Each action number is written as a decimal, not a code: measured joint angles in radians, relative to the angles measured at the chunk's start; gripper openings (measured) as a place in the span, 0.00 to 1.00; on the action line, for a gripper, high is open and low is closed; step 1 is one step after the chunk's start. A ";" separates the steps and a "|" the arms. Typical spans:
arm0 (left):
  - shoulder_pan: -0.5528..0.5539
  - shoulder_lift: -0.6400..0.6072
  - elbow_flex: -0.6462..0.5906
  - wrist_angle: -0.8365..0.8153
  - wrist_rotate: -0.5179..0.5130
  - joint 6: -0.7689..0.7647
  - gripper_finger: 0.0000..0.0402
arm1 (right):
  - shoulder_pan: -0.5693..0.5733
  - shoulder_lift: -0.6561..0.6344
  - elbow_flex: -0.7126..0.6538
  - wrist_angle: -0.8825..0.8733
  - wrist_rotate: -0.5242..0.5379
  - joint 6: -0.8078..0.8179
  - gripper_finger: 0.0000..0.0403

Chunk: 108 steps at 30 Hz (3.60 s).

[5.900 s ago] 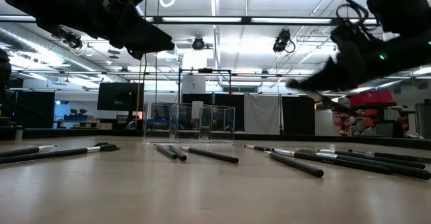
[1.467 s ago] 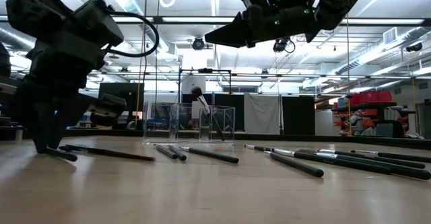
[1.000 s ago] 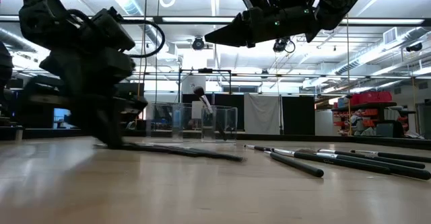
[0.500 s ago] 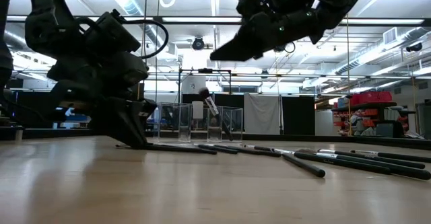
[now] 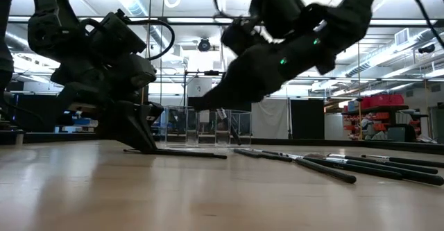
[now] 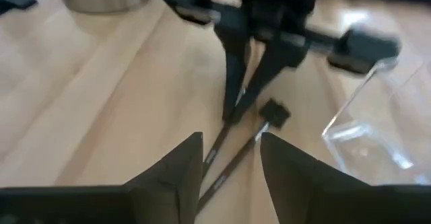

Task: Put items in baskets/containers
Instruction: Put the black eyeshadow brush into the transparent organizer

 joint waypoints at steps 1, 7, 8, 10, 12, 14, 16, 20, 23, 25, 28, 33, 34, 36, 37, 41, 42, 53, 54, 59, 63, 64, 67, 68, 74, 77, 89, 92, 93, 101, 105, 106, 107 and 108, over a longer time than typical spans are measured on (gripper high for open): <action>0.000 0.000 0.005 -0.003 -0.002 0.000 0.04 | -0.001 0.020 0.020 0.000 -0.002 0.019 0.38; 0.000 0.001 0.019 -0.010 -0.023 0.000 0.05 | 0.016 0.148 0.125 -0.063 -0.009 0.053 0.38; 0.000 0.000 0.019 -0.016 -0.031 0.000 0.05 | 0.021 0.168 0.139 -0.082 -0.007 0.054 0.38; 0.000 0.000 0.019 -0.019 -0.034 0.000 0.04 | 0.035 0.191 0.168 -0.088 0.012 0.045 0.38; 0.000 0.000 0.019 -0.019 -0.035 -0.001 0.04 | 0.045 0.206 0.193 -0.087 0.043 0.029 0.38; 0.000 -0.001 0.019 -0.018 -0.036 -0.001 0.05 | 0.054 0.208 0.209 -0.110 0.085 -0.003 0.38; 0.000 -0.001 0.020 -0.017 -0.037 -0.001 0.05 | 0.057 0.208 0.230 -0.137 0.113 -0.021 0.38; -0.001 -0.001 0.019 -0.011 -0.040 -0.001 0.04 | 0.048 0.208 0.263 -0.218 0.124 -0.029 0.37; -0.002 -0.002 0.020 -0.007 -0.040 -0.002 0.05 | 0.039 0.208 0.267 -0.240 0.129 -0.026 0.35; -0.002 -0.002 0.020 -0.005 -0.040 -0.002 0.05 | 0.032 0.208 0.267 -0.248 0.129 -0.013 0.33; -0.002 -0.002 0.020 -0.002 -0.039 -0.001 0.05 | 0.025 0.206 0.269 -0.266 0.127 -0.005 0.30; -0.002 -0.002 0.020 0.025 -0.039 0.000 0.04 | 0.025 0.206 0.269 -0.272 0.124 -0.009 0.27; -0.002 -0.002 0.020 0.038 -0.039 0.000 0.05 | 0.025 0.206 0.269 -0.274 0.124 -0.010 0.26; -0.003 -0.002 0.020 0.058 -0.039 0.005 0.05 | 0.024 0.206 0.269 -0.279 0.122 -0.006 0.24; -0.003 -0.002 0.020 0.062 -0.038 0.005 0.05 | 0.023 0.206 0.269 -0.280 0.121 -0.005 0.23; -0.004 -0.003 0.021 0.069 -0.031 0.004 0.05 | 0.023 0.206 0.269 -0.279 0.118 -0.004 0.16; -0.004 -0.004 0.021 0.069 -0.028 0.004 0.05 | 0.023 0.206 0.268 -0.279 0.119 -0.004 0.13; -0.003 -0.004 0.021 0.090 -0.073 -0.102 0.05 | 0.022 0.206 0.267 -0.275 0.122 -0.008 0.04; -0.003 -0.004 0.021 0.099 -0.101 -0.136 0.06 | 0.022 0.206 0.267 -0.275 0.124 -0.003 0.04; -0.003 -0.036 0.021 0.124 -0.167 -0.300 0.09 | 0.022 0.191 0.265 -0.293 0.132 0.018 0.03; -0.014 -0.112 0.022 0.115 -0.166 -0.340 0.07 | 0.020 0.120 0.264 -0.349 0.133 0.023 0.03; -0.020 -0.137 0.022 0.117 -0.171 -0.333 0.05 | 0.021 0.094 0.264 -0.378 0.133 0.023 0.03; -0.040 -0.216 0.021 0.112 -0.211 -0.309 0.02 | 0.023 0.024 0.265 -0.478 0.165 0.023 0.03; -0.048 -0.244 0.021 0.118 -0.228 -0.299 0.02 | 0.026 -0.001 0.264 -0.516 0.187 0.023 0.03; -0.107 -0.397 0.022 0.114 -0.398 -0.220 0.02 | 0.031 -0.179 0.228 -0.663 0.385 0.032 0.03; -0.129 -0.431 0.022 0.098 -0.471 -0.197 0.02 | 0.019 -0.309 0.153 -0.630 0.454 0.039 0.03; -0.140 -0.427 0.021 0.045 -0.549 -0.184 0.02 | -0.100 -0.350 -0.511 0.910 0.337 0.076 0.03; -0.131 -0.427 0.021 0.055 -0.550 -0.173 0.02 | -0.131 -0.229 -0.494 1.004 0.327 0.076 0.03; -0.125 -0.427 0.021 0.056 -0.551 -0.173 0.02 | -0.140 -0.185 -0.473 1.013 0.311 0.081 0.03; -0.085 -0.427 0.021 0.048 -0.552 -0.176 0.02 | -0.181 0.021 -0.249 1.037 0.096 0.179 0.03; -0.071 -0.426 0.021 0.048 -0.552 -0.190 0.02 | -0.178 0.047 -0.202 1.016 -0.035 0.211 0.03; -0.068 -0.426 0.021 0.048 -0.552 -0.192 0.02 | -0.177 0.047 -0.197 1.008 -0.046 0.216 0.03; -0.065 -0.426 0.021 0.049 -0.552 -0.194 0.02 | -0.176 0.047 -0.190 0.992 -0.052 0.221 0.03; -0.062 -0.426 0.021 0.052 -0.552 -0.200 0.02 | -0.177 0.047 -0.187 0.982 -0.055 0.227 0.03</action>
